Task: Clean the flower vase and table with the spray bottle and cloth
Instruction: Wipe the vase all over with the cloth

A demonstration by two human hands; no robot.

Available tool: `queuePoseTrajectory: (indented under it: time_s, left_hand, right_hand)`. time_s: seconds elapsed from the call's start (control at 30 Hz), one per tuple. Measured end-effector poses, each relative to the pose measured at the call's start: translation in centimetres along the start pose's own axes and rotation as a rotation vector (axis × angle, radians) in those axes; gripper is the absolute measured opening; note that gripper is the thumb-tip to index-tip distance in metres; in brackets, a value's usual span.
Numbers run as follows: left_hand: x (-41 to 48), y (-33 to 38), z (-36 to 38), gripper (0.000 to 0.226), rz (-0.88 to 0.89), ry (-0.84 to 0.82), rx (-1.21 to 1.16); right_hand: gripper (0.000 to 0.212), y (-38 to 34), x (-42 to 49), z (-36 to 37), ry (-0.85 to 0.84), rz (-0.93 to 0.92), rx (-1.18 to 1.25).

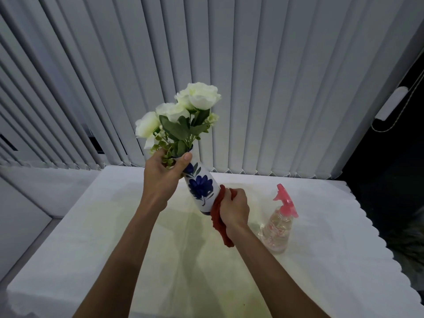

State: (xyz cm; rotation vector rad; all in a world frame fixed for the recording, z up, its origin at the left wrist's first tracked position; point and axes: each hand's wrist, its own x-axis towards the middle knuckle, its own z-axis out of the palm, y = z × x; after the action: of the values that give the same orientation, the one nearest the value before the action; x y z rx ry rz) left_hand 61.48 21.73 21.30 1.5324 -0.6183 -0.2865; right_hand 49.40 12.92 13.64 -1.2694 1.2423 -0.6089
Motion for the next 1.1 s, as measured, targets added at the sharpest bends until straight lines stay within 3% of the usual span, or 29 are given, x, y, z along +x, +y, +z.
queuePoseTrajectory:
  time_s: [0.2, 0.3, 0.4, 0.5, 0.57, 0.8, 0.87, 1.0, 1.1]
  left_hand:
    - [0.7, 0.3, 0.0, 0.057, 0.052, -0.067, 0.088]
    - [-0.1, -1.0, 0.7, 0.043, 0.060, -0.120, 0.138]
    - [-0.4, -1.4, 0.8, 0.036, 0.028, -0.122, 0.072]
    - [0.2, -1.3, 0.1, 0.040, 0.025, -0.096, 0.021]
    - [0.5, -1.4, -0.3, 0.040, 0.018, -0.091, 0.023]
    - [-0.6, -1.7, 0.6, 0.038, 0.042, -0.130, 0.028]
    - [-0.2, -1.3, 0.7, 0.037, 0.021, -0.138, -0.015]
    - [0.5, -0.8, 0.3, 0.032, 0.027, -0.156, -0.009]
    - [0.5, -0.7, 0.6, 0.032, 0.046, -0.148, -0.058]
  right_hand:
    - [0.016, -1.9, -1.5, 0.5, 0.028, -0.366, -0.038]
    - [0.016, -4.0, -2.6, 1.6, -0.016, -0.472, 0.064]
    - [0.020, -3.3, -2.2, 1.9, -0.042, -0.416, 0.036]
    - [0.024, -0.7, -0.3, 1.2, -0.105, -0.106, -0.016]
    - [0.023, -0.7, 0.0, 1.0, -0.167, 0.009, -0.052]
    - [0.019, -5.6, -1.4, 1.3, -0.178, -0.297, 0.081]
    - [0.017, -4.1, -0.9, 0.9, -0.177, -0.220, 0.095]
    - [0.035, 1.2, 2.2, 0.5, -0.315, 0.271, 0.318]
    - [0.042, 3.2, 3.2, 0.7, -0.409, 0.492, 0.415]
